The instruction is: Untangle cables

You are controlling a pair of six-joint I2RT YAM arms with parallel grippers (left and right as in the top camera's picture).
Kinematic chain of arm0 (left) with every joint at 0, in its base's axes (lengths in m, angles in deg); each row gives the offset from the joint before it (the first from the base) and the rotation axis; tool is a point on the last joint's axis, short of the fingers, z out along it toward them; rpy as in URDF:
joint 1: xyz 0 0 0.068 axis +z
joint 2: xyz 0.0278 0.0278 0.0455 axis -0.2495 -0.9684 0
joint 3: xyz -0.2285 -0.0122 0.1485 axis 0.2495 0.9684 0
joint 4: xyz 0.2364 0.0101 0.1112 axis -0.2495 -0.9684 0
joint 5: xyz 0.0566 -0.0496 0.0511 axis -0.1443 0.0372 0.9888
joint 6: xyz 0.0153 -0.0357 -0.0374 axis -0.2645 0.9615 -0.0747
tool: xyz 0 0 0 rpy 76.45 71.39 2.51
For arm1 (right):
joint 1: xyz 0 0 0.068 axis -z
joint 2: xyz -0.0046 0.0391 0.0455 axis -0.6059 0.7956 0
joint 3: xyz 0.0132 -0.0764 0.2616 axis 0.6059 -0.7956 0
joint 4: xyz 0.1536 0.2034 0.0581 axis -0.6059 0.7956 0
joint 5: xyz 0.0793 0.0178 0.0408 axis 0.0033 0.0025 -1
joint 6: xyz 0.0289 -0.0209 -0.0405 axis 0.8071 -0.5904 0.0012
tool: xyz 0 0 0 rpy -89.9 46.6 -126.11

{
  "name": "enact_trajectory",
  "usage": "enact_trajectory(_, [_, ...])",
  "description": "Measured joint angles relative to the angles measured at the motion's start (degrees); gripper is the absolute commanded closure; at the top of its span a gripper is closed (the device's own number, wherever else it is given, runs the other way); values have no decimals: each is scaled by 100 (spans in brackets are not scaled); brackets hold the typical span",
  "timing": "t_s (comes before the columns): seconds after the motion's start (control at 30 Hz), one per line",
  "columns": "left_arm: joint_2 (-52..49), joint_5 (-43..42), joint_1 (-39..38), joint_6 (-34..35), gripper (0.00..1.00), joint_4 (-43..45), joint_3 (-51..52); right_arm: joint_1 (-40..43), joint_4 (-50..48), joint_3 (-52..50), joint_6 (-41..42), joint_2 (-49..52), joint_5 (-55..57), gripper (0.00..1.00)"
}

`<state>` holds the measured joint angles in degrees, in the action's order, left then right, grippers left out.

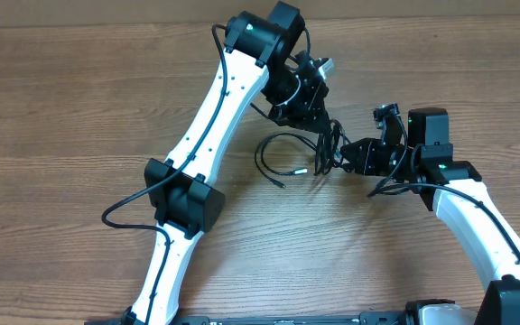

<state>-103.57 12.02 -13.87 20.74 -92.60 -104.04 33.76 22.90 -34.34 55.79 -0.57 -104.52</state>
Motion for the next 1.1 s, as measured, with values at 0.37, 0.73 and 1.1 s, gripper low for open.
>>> enact_trajectory(0.37, [2,-483,1307,684,96,-9,0,0,168,-2,1432,0,1561,96])
enact_trajectory(0.73, [2,-55,1888,1182,96,-26,0,0,439,-9,1880,2,2243,96])
enact_trajectory(1.1, [116,-1403,2459,968,96,-26,-144,0,232,-13,2096,2,1740,92])
